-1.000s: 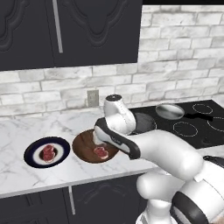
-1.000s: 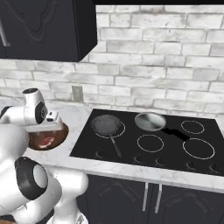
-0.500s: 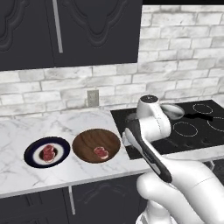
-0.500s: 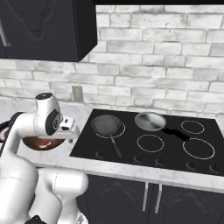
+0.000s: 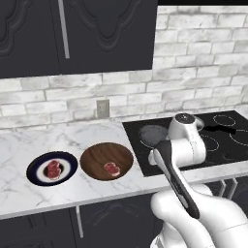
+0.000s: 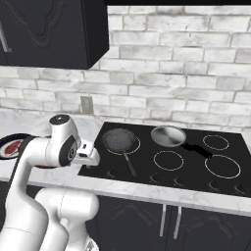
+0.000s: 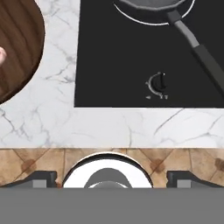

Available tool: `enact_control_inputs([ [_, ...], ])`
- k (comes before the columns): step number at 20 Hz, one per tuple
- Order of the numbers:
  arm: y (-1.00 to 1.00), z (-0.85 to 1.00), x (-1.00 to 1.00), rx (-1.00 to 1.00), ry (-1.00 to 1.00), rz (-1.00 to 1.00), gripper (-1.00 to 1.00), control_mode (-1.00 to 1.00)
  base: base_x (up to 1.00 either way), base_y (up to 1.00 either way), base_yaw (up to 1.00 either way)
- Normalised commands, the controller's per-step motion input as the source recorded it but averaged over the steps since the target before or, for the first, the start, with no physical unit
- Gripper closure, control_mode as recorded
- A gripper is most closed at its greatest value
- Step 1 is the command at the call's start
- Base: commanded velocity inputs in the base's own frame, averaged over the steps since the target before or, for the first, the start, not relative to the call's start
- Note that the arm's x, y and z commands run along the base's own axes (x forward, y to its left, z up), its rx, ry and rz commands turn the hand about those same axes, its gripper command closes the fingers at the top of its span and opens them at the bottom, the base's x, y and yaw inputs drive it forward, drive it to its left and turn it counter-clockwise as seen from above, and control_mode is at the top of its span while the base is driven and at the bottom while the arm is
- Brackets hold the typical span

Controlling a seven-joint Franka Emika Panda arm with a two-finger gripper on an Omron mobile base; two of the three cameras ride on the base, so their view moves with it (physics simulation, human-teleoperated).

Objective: Place one of the steaks on the plate and the other in the bowl. Then place the bowl in the fridge.

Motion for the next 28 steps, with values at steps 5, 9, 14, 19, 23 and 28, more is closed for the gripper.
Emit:
enact_control_inputs([
  [5, 0.0, 0.0, 0.0, 0.0, 0.0, 0.0, -1.0, 1.0, -0.61, -0.04, -0.33],
  [9, 0.0, 0.0, 0.0, 0.0, 0.0, 0.0, -1.0, 1.0, -0.25, -0.37, -0.75],
  [14, 0.0, 0.0, 0.0, 0.0, 0.0, 0.0, -1.0, 1.0, 0.0, -0.32, -0.93],
  [19, 0.0, 0.0, 0.0, 0.0, 0.0, 0.0, -1.0, 1.0, 0.0, -0.37, -0.91],
  [23, 0.0, 0.0, 0.0, 0.0, 0.0, 0.0, -1.0, 1.0, 0.0, -0.48, -0.89],
  [28, 0.0, 0.0, 0.0, 0.0, 0.0, 0.0, -1.0, 1.0, 0.03, -0.63, -0.85],
])
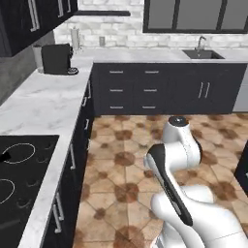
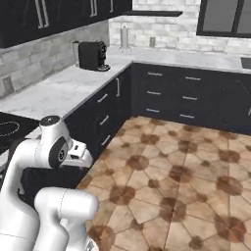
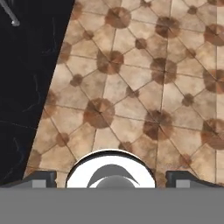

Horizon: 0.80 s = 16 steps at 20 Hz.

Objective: Place one of the steaks on the plate and the other in the bowl. Then place the bowl in the fridge.

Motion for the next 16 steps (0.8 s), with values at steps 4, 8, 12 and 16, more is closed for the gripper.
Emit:
enact_control_inputs([
  [4, 0.0, 0.0, 0.0, 0.0, 0.0, 0.0, -1.0, 1.0, 0.04, -0.7, -0.83],
  [8, 0.0, 0.0, 0.0, 0.0, 0.0, 0.0, -1.0, 1.0, 0.03, -0.52, -0.87],
  [12, 0.0, 0.0, 0.0, 0.0, 0.0, 0.0, -1.0, 1.0, 0.0, -0.16, -0.96],
  [16, 0.0, 0.0, 0.0, 0.0, 0.0, 0.0, -1.0, 1.0, 0.0, -0.09, -0.97],
])
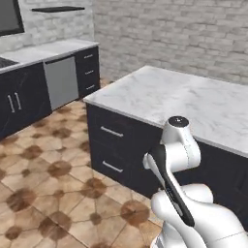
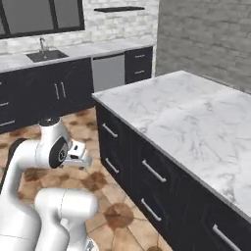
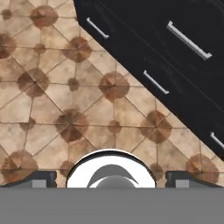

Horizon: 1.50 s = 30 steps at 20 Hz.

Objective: Place one of the steaks on the plate and the other in the bowl. Then place the bowl in the fridge.

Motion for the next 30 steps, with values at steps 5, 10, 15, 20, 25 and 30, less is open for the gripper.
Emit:
enact_control_inputs([
  [5, 0.0, 0.0, 0.0, 0.0, 0.0, 0.0, -1.0, 1.0, 0.0, -0.43, -0.89],
  [10, 0.0, 0.0, 0.0, 0.0, 0.0, 0.0, -1.0, 1.0, 0.03, -0.61, -0.85],
  [15, 0.0, 0.0, 0.0, 0.0, 0.0, 0.0, -1.0, 1.0, 0.06, -0.98, -0.7],
  [20, 0.0, 0.0, 0.0, 0.0, 0.0, 0.0, -1.0, 1.0, 0.42, -1.0, -0.5],
  [25, 0.0, 0.0, 0.0, 0.0, 0.0, 0.0, -1.0, 1.0, 0.52, -0.94, -0.01],
  [30, 0.0, 0.0, 0.0, 0.0, 0.0, 0.0, -1.0, 1.0, 0.26, -0.57, 0.0],
])
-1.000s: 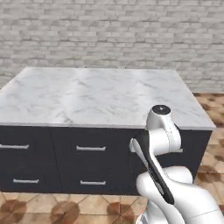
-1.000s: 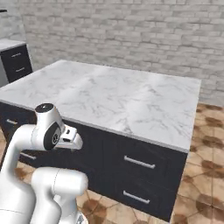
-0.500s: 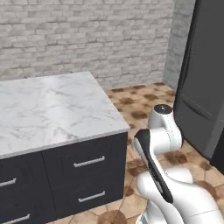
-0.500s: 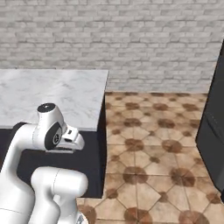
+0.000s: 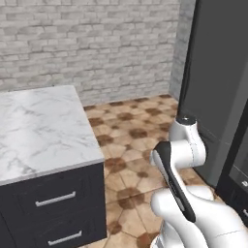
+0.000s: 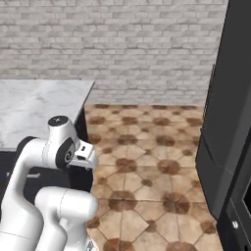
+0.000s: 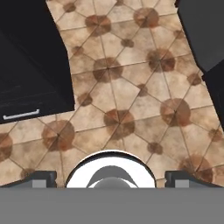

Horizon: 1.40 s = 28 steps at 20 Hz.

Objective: Place one of the steaks on the plate and the other in the bowl. Then place the bowl in the fridge.

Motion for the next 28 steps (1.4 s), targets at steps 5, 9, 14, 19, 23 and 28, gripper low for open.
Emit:
enact_control_inputs([
  [5, 0.0, 0.0, 0.0, 0.0, 0.0, 0.0, -1.0, 1.0, 0.83, -0.68, 0.04],
  [9, 0.0, 0.0, 0.0, 0.0, 0.0, 0.0, -1.0, 1.0, 0.97, -0.48, 0.11],
  [14, 0.0, 0.0, 0.0, 0.0, 0.0, 0.0, -1.0, 1.0, 0.85, 0.0, 0.01],
  [19, 0.0, 0.0, 0.0, 0.0, 0.0, 0.0, -1.0, 1.0, 1.0, -0.03, 0.0],
  [23, 0.0, 0.0, 0.0, 0.0, 0.0, 0.0, -1.0, 1.0, 1.0, -0.04, 0.01],
  [28, 0.0, 0.0, 0.0, 0.0, 0.0, 0.0, -1.0, 1.0, 1.0, 0.0, 0.0],
])
